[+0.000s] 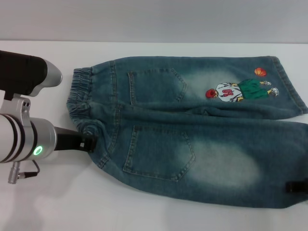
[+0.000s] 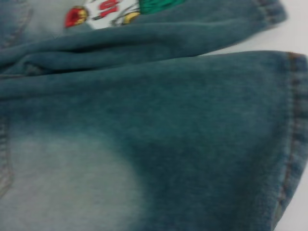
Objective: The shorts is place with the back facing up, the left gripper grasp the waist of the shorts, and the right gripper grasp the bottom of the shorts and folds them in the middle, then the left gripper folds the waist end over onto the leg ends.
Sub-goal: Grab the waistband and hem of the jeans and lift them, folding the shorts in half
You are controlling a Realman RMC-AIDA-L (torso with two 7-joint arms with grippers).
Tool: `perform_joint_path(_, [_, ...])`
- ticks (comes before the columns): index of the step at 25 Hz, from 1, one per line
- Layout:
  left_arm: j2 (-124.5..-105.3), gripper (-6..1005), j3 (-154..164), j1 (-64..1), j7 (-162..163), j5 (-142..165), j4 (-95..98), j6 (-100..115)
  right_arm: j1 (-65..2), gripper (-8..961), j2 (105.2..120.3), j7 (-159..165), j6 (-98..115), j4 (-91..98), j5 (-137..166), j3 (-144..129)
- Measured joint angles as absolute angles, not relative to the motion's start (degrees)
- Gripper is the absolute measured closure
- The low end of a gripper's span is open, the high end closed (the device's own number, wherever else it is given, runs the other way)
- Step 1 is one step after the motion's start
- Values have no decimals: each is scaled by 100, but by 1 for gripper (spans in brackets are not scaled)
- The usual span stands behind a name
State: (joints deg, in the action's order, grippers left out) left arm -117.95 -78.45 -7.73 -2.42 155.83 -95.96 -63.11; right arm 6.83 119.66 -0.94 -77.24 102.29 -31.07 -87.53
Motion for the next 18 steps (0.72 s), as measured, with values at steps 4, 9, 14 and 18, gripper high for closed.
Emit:
perform_joint_path(4, [-11795,810,-7841,-773,-244,15582,-9594,-6296,591,408,11944,-281,-7746,10222,-3271,-8803])
perform_joint_path(9, [-11795,811,-7839,-773,-246,15574,-9603,-6281,554,504,11936,-340,-7757,10230,-3281,-8865])
perform_joint_path(14, [-11801,811,-7841,-773,-246,15574,-9612,-6272,547,600,11935,-421,-7751,10229,-3339,-8886])
perform_joint_path(18, [-11804,811,-7859,-773,-246,15574,-9616,-6235,565,848,11936,-612,-7585,10281,-3543,-8869])
